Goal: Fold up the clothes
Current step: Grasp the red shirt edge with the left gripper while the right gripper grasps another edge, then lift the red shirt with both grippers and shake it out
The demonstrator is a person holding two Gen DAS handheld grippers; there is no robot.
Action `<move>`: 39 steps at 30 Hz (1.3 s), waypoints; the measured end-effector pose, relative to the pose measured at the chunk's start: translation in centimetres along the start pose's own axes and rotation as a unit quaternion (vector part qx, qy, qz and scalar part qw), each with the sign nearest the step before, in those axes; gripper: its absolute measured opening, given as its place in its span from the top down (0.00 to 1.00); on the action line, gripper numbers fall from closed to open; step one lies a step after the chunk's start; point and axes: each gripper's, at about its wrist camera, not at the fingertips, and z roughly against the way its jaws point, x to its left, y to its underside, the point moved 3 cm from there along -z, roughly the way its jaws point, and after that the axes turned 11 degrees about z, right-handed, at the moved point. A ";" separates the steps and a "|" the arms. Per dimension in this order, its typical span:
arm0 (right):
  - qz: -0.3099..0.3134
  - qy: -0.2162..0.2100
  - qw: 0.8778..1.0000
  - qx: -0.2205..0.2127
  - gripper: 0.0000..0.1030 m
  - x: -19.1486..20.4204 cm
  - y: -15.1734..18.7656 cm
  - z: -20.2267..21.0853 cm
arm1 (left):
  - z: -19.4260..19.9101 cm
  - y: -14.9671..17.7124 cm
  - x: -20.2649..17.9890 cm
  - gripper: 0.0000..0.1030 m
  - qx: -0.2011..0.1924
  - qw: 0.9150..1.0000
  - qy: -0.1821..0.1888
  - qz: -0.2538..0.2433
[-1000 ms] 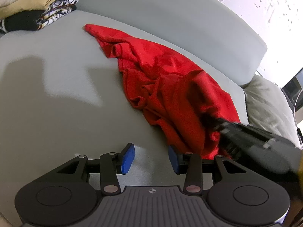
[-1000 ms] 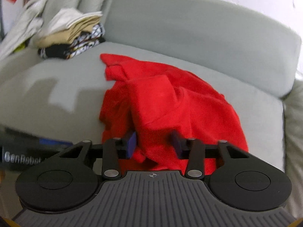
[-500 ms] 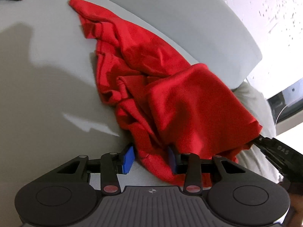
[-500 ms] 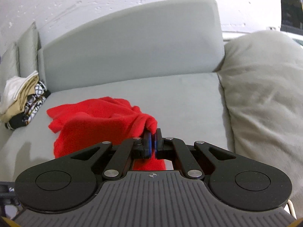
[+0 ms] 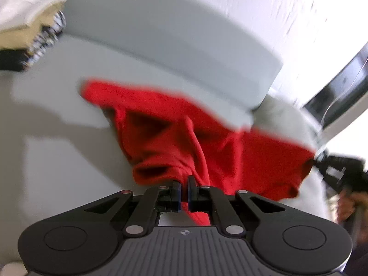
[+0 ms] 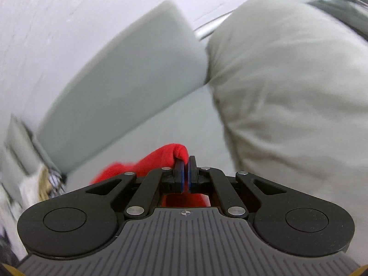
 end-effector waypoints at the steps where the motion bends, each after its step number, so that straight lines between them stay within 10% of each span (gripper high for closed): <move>1: -0.015 -0.002 1.000 0.001 0.98 -0.3 -0.3 1.3 | 2.1 -0.5 0.3 0.97 -0.014 1.000 0.016 0.017; 9: -0.099 -0.073 0.992 0.016 0.98 -0.3 1.1 10.7 | 15.8 -2.0 0.7 0.97 -0.190 0.966 0.148 0.098; 12: -0.112 -0.117 0.986 -0.032 0.98 1.4 2.3 14.6 | 16.3 -2.4 0.1 0.98 -0.209 0.972 0.080 0.072; 15: -0.100 -0.126 0.986 0.034 0.98 3.4 3.4 14.1 | 17.1 -3.0 0.2 0.98 -0.198 0.970 0.093 0.101; 17: -0.099 -0.151 0.983 0.025 0.98 4.6 3.0 15.5 | 20.3 -3.2 -0.7 0.98 -0.253 0.954 0.131 0.091; 22: -0.093 -0.245 0.953 -0.153 0.99 7.3 -0.6 24.0 | 28.2 -3.6 -3.1 0.98 -0.400 0.890 0.207 0.065; 30: -0.029 -0.318 0.899 -0.301 0.98 11.8 -1.8 34.2 | 35.8 -1.4 -10.0 0.97 -0.546 0.802 0.236 -0.058; 33: 0.021 -0.303 0.885 -0.354 0.98 13.2 -2.0 37.2 | 35.5 -1.4 -11.1 0.97 -0.545 0.816 0.184 -0.058; 36: -0.001 -0.300 0.911 -0.284 0.98 13.4 -2.9 35.7 | 35.6 -1.1 -11.2 0.97 -0.530 0.825 0.187 -0.051; 39: 0.010 -0.292 0.906 -0.307 0.98 13.6 -2.6 36.9 | 35.2 -0.8 -11.1 0.97 -0.527 0.831 0.172 -0.058</move>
